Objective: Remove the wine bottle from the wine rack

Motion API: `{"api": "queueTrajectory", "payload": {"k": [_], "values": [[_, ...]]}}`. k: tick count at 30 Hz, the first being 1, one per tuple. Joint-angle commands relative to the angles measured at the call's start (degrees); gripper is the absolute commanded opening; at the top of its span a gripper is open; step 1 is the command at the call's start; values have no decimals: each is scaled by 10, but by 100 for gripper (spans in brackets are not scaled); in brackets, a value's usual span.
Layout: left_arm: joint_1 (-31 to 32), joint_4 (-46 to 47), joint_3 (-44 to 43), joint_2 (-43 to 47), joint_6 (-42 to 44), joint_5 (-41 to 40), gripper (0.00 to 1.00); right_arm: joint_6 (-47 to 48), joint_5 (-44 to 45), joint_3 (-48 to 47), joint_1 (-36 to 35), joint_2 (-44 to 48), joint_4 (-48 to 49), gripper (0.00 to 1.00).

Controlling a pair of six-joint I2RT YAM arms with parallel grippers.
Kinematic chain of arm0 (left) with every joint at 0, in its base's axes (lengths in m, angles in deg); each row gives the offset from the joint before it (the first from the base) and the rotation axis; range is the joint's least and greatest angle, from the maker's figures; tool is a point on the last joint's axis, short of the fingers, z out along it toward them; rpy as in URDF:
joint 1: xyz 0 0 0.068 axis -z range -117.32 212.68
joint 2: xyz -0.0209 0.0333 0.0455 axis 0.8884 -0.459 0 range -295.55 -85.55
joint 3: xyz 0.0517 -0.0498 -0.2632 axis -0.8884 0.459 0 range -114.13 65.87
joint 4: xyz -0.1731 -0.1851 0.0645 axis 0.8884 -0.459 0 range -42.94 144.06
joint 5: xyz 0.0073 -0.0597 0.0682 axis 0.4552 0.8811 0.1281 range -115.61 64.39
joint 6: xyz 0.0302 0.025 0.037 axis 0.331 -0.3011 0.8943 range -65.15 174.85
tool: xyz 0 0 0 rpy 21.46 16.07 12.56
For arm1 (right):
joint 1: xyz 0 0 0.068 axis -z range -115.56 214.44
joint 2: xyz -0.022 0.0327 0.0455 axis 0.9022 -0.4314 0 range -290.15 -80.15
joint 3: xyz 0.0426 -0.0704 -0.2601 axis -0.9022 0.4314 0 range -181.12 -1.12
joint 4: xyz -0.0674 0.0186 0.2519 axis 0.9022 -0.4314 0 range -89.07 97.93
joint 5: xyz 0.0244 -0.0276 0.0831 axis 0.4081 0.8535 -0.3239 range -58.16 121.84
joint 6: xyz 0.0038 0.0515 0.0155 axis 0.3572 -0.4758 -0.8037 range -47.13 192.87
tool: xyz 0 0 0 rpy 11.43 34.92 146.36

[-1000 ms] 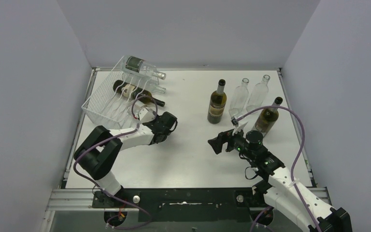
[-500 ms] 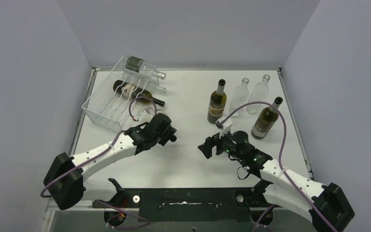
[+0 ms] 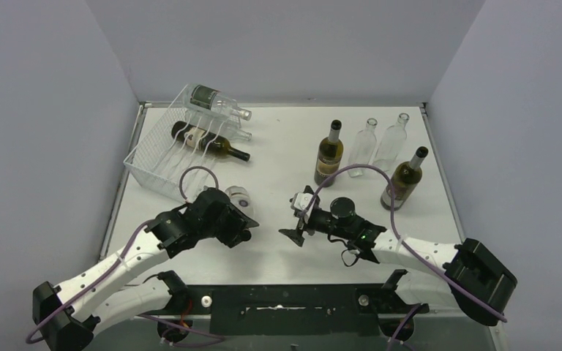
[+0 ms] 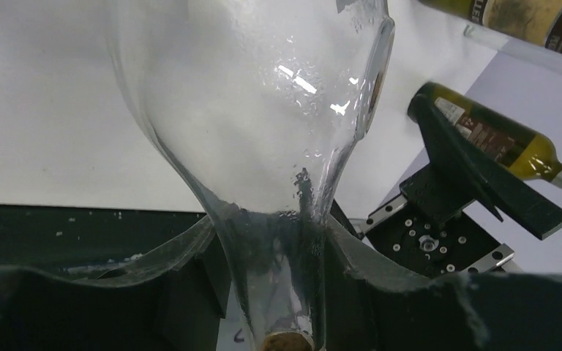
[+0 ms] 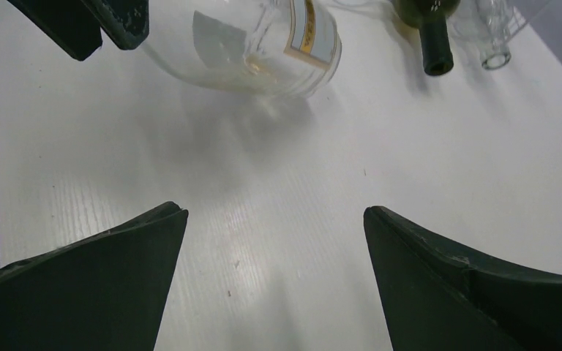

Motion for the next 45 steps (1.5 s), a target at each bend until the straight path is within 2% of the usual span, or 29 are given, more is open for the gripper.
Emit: {"api": "queueTrajectory", "payload": {"k": [1, 4, 11, 17, 27, 31, 36, 41, 45], "values": [[-2, 88, -20, 60, -27, 53, 0, 107, -102, -32, -8, -24, 125, 98], [-2, 90, -20, 66, -39, 91, 0, 125, -128, -26, -19, -51, 189, 98], [-4, 108, -18, 57, -68, 157, 0, 161, -163, -68, -64, -120, 225, 98], [-6, 127, -16, 57, -79, 171, 0, 116, -181, -76, -72, -169, 322, 98], [-11, 156, -5, 52, -100, 217, 0, 97, -158, -108, -119, -249, 400, 98], [-16, 152, -9, 57, -102, 224, 0, 96, -139, -90, -118, -277, 468, 98], [-19, 178, 5, 66, -118, 239, 0, 113, -131, -84, -110, -290, 481, 98], [-23, 173, 4, 68, -120, 225, 0, 101, -138, -19, -80, -252, 500, 98], [-34, 139, 4, 81, -124, 197, 0, 103, -142, 14, -66, -194, 442, 98]]}}
